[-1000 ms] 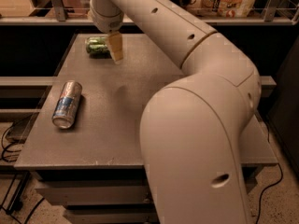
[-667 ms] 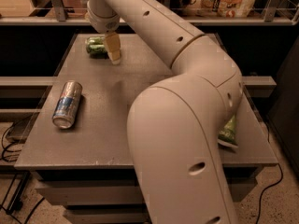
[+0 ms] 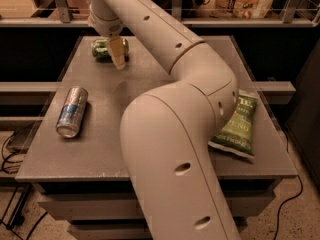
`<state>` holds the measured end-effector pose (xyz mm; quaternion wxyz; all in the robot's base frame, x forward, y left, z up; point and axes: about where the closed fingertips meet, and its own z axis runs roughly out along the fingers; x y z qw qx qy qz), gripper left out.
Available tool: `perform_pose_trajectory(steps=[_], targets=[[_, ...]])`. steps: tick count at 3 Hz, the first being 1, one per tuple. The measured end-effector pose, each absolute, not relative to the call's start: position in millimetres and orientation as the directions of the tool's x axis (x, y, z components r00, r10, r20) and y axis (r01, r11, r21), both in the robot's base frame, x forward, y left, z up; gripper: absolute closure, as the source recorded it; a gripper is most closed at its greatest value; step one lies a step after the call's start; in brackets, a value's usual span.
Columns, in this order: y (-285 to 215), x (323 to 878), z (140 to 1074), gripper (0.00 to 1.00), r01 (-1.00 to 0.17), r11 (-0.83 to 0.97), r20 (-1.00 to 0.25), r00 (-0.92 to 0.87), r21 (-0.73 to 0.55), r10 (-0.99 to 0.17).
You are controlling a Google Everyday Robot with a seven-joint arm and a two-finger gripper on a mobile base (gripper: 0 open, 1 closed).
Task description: Place green can upright
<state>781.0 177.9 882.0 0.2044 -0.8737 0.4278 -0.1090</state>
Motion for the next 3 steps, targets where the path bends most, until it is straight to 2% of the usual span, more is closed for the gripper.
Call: perform_pose_trajectory(steps=[1, 3], targets=[[178.9, 782.0, 873.7, 0.18, -0.711, -0.56, 0.006, 0.616, -0.426, -0.787], [168.3, 784.1, 863.4, 0.64, -0.74, -0.549, -0.001, 0.596, -0.388, -0.803]])
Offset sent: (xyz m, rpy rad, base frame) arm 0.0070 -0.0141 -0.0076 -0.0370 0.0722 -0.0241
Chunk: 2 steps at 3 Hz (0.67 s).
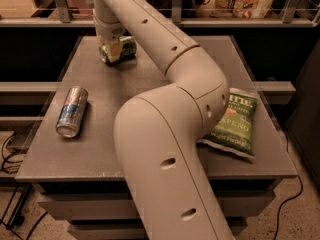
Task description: Place green can upright
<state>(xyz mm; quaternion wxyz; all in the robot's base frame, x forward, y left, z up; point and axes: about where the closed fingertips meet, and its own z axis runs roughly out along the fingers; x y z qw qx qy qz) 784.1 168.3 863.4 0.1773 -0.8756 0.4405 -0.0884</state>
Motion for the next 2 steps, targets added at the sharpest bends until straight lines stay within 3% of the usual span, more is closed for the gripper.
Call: perform_pose_trajectory(steps=[1, 2], targets=[[163.3, 785.1, 861.9, 0.87, -0.749, -0.54, -0.007, 0.588, -0.384, -0.809], [157.8, 784.0, 863.1, 1.0, -0.754, -0.534, -0.012, 0.582, -0.382, -0.813]])
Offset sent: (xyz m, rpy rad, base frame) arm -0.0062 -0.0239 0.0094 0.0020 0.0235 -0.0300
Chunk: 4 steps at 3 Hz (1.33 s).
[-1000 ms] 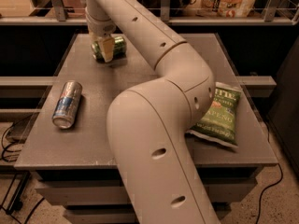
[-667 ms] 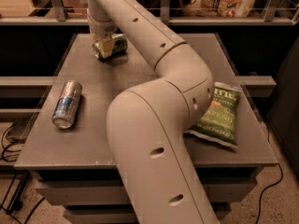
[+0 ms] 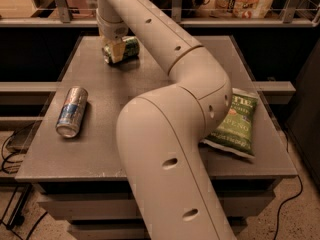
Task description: Place green can upright
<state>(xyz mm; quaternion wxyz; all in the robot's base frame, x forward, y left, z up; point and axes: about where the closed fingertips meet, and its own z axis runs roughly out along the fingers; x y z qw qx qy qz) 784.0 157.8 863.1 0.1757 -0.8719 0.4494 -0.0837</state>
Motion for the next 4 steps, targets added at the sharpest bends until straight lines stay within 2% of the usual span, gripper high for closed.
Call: perform_pose_trajectory(steps=[2, 4], targets=[[155.4, 773.3, 862.5, 1.0, -0.75, -0.549, -0.033, 0.601, -0.37, -0.799], [136.8, 758.2, 903.2, 1.0, -0.747, -0.471, -0.199, 0.609, -0.469, -0.768]])
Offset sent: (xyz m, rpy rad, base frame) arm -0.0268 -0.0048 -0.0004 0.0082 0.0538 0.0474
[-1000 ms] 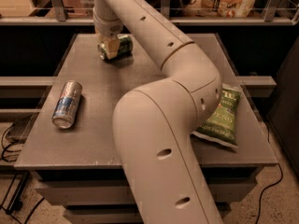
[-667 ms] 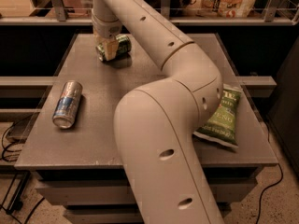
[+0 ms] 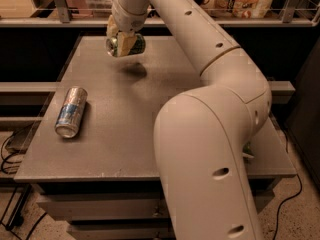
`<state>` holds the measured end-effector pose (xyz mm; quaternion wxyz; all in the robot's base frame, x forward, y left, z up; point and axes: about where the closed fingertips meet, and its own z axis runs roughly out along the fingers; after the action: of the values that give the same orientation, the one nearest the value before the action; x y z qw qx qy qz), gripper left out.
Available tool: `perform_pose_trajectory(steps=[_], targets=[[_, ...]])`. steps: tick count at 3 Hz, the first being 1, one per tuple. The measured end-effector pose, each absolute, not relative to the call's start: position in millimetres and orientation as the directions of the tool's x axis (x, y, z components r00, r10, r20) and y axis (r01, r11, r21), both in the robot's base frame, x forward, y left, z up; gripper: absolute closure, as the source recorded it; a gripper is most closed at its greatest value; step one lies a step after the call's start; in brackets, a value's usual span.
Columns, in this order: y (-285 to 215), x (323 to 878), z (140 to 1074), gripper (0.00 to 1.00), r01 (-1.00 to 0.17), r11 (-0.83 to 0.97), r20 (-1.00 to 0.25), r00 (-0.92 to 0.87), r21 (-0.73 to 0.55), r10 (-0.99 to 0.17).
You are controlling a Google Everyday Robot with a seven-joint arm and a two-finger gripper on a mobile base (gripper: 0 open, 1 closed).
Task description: Place green can upright
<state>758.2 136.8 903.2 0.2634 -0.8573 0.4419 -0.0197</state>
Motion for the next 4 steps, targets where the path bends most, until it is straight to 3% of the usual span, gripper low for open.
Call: perform_pose_trajectory(steps=[2, 4], targets=[[97.0, 737.7, 949.7, 1.0, -0.762, -0.32, -0.417, 0.597, -0.563, -0.686], [41.3, 716.2, 979.8, 1.0, -0.836, -0.149, -0.638, 0.507, -0.528, -0.579]])
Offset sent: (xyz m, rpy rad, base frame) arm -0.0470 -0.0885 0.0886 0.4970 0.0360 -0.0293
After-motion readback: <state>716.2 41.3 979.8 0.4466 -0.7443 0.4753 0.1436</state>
